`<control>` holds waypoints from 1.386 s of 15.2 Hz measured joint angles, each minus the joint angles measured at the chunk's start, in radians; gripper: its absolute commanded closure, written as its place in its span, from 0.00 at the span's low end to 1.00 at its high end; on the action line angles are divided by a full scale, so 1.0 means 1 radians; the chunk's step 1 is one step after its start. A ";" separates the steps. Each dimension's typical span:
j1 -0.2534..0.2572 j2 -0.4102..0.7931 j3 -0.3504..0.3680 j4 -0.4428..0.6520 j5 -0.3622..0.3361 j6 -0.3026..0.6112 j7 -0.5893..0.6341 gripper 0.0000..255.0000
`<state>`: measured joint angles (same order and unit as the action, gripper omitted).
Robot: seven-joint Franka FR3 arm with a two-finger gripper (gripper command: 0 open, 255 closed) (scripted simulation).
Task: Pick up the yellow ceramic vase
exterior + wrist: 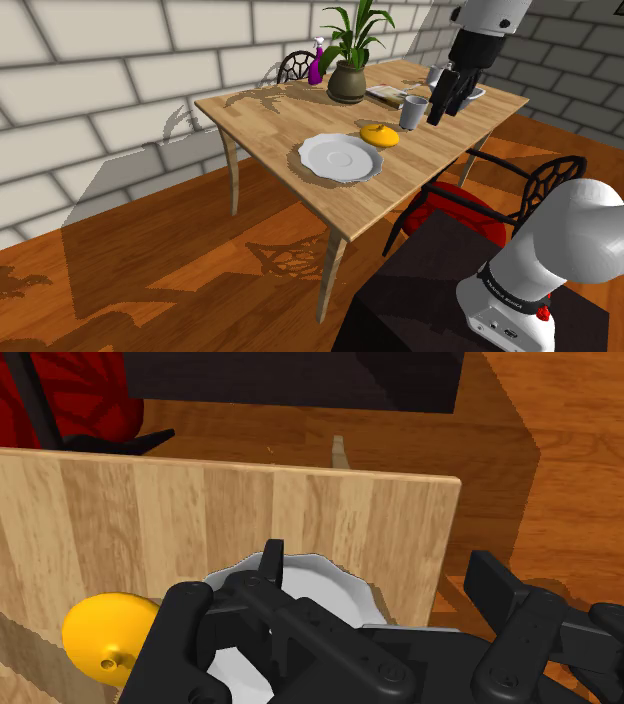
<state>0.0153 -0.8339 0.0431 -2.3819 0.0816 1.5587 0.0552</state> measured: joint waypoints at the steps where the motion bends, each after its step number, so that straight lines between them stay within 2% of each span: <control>1: 0.000 0.000 0.000 0.000 0.000 0.000 0.000 0.00; 4: -0.013 0.043 -0.030 -0.009 -0.023 0.052 -0.036 0.00; 13: -0.058 0.279 -0.151 0.027 -0.088 0.258 -0.178 0.00; 21: -0.080 0.547 -0.246 0.150 -0.087 0.413 -0.302 0.00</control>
<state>-0.0645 -0.2864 -0.2031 -2.2323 -0.0050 1.9715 -0.2465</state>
